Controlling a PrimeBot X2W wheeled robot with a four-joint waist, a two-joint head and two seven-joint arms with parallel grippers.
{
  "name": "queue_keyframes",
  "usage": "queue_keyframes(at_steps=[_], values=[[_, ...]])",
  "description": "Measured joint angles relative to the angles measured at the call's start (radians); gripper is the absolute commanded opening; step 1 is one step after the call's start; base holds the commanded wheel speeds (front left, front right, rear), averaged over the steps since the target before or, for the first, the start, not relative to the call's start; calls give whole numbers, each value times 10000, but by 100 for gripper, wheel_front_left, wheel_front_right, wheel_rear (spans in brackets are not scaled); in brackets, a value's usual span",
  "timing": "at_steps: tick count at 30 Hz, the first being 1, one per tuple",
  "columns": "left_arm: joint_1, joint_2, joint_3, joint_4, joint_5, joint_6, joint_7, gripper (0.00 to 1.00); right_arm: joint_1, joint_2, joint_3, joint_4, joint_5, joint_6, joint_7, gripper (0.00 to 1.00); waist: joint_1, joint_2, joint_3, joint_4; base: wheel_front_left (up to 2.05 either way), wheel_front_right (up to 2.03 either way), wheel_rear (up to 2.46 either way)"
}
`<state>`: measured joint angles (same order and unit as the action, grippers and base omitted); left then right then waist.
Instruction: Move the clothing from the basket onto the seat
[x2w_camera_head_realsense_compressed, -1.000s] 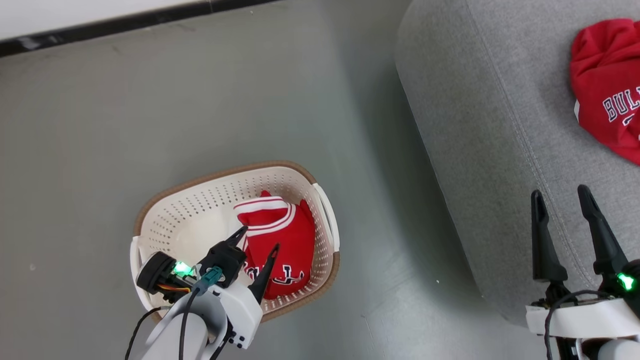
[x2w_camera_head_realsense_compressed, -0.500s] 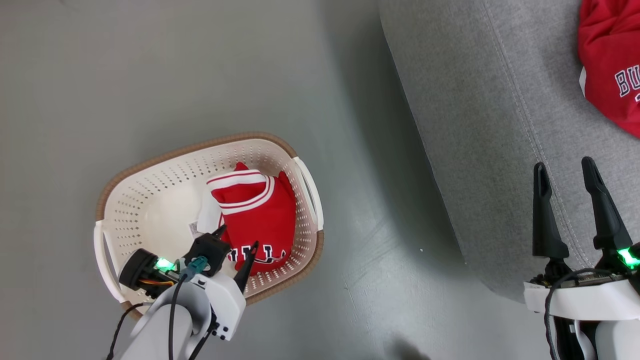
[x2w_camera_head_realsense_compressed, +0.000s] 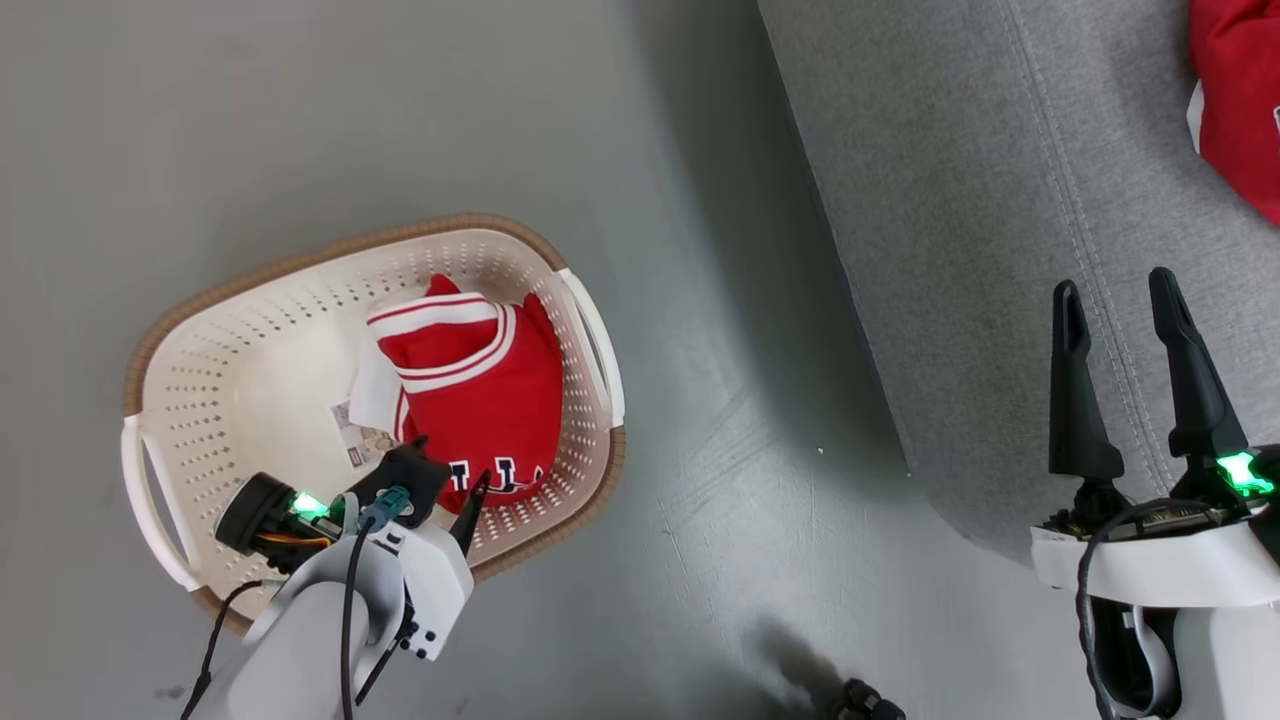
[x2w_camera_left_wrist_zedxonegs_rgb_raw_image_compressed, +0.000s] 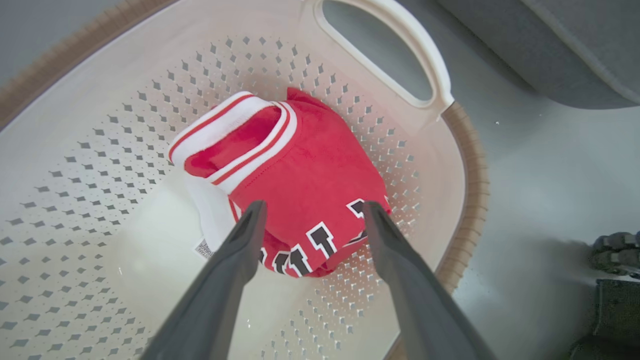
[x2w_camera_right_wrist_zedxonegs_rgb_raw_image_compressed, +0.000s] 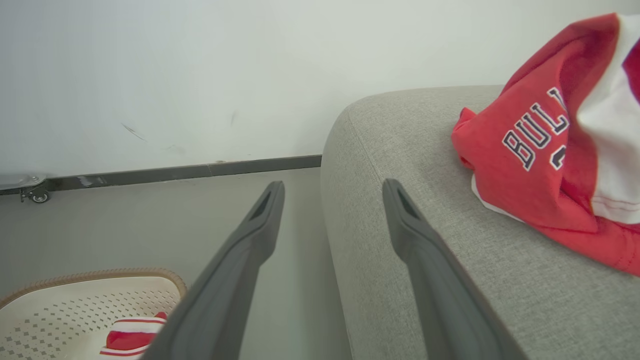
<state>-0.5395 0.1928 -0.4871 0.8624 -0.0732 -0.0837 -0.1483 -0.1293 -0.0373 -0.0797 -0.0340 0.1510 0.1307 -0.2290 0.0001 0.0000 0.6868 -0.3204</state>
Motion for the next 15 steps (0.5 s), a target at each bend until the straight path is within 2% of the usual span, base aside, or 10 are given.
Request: queue_keyframes(at_steps=[15], values=[[-824, 180, -209, 788, 339, -44, 633, 100, -680, 0, 288, 330, 268, 0, -132, 100, 0, 0, 900, -288, 0, 0, 0]])
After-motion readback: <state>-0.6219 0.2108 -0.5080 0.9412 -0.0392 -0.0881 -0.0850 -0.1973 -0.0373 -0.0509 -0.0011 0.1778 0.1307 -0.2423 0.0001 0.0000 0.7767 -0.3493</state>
